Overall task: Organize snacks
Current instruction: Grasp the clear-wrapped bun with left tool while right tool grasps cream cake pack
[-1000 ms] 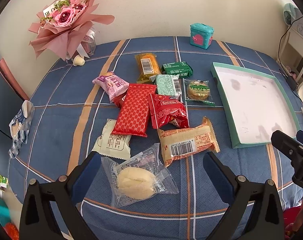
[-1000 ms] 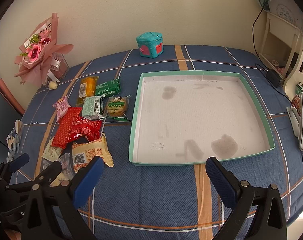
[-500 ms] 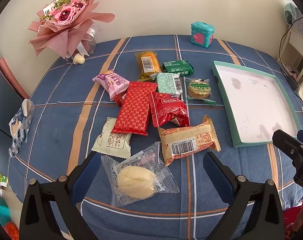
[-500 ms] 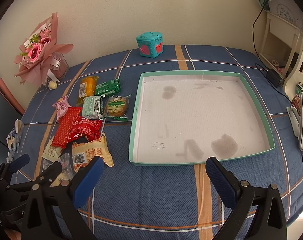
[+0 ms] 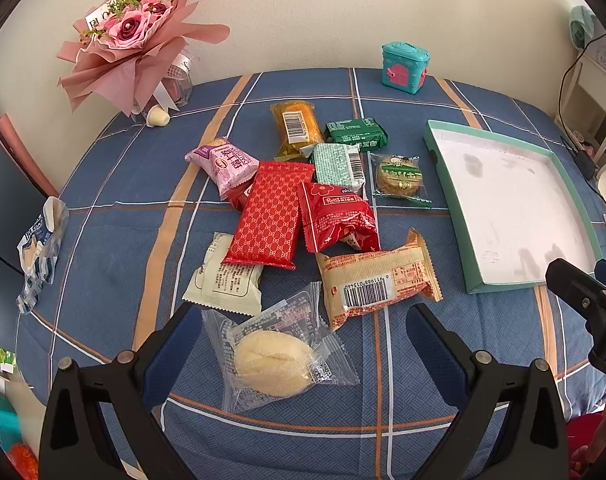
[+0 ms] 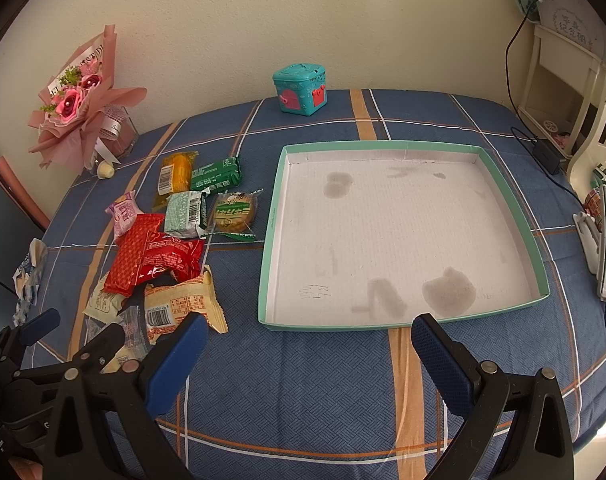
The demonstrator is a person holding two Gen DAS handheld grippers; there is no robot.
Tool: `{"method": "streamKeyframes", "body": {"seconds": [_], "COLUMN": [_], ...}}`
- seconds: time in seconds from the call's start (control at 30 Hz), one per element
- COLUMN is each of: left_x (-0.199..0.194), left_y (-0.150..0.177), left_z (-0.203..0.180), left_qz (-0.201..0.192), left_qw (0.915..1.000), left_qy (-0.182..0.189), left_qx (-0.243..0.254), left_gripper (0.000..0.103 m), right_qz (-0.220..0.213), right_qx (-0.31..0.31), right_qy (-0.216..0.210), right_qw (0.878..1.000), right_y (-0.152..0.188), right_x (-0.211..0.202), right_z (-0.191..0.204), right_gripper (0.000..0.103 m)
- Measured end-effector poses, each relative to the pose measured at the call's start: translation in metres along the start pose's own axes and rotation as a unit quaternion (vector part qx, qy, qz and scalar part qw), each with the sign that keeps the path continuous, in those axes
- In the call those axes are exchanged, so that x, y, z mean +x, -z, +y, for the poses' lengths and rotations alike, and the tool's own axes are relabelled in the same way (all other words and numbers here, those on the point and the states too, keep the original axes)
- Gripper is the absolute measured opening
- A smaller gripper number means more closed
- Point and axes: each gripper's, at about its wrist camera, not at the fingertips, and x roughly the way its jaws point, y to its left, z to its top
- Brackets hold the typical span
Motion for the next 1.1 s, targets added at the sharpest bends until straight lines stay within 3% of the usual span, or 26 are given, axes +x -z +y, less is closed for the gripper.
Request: {"method": "streamKeyframes", "body": {"seconds": [0.83,1.1], "left_x": [0.005,0.01], "left_y": [0.001,0.004], "left_z": [0.009,0.031], "left_qz": [0.019,0.035], "left_qw": [0.9995,0.9962], "left_qy": [0.011,0.02], "left_qx": [-0.025,-0.077], "left_gripper": [0.102,0.102], "right_qz": [0.001,0.021], "right_qx": [-0.002,-0.009], "right_qy": [-0.002,-0.036], "right_qw": [1.0,0.999], "right_y": [0.002,-0.006], "right_x": [0.001,0.013], "right_z": [0.003,0.015], "right_gripper": [0.103,0.103]}}
